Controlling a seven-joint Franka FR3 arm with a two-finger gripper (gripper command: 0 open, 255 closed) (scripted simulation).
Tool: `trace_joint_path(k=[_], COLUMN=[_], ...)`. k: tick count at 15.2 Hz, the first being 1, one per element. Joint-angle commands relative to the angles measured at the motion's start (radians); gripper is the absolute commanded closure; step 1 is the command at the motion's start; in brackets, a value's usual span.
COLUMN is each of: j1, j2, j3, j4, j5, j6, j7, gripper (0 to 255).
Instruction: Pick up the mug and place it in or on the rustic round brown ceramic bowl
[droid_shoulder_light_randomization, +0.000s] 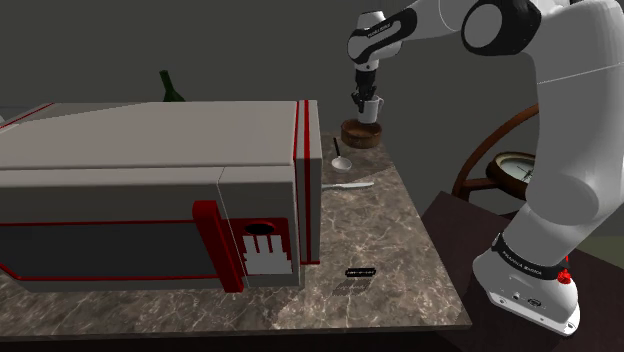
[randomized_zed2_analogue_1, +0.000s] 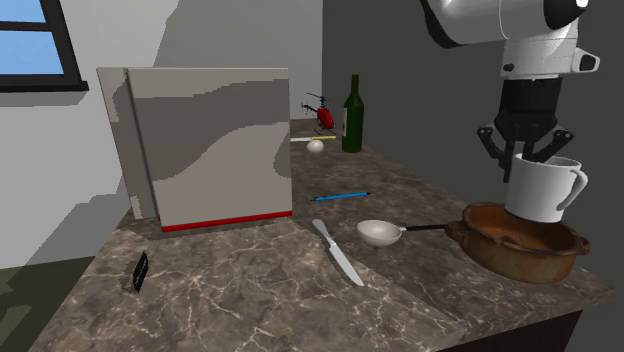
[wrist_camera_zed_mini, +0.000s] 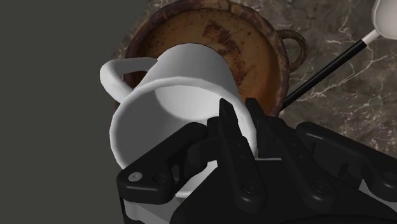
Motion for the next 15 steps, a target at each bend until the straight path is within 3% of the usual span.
trace_joint_path(k=[1,12,13,15], j1=[0.001,0.001,0.001,0.001], j2=[0.008,0.020,0.020,0.020], j3=[0.000,0.001,0.001,0.001], j4=[-0.015,-0.030,-0.030,-0.030], j5=[0.000,0.000,0.000,0.000], j6=[0.024,0.051,0.051,0.051], j7=[0.002,0.003,0.003,0.003], gripper=[255,255,0,0])
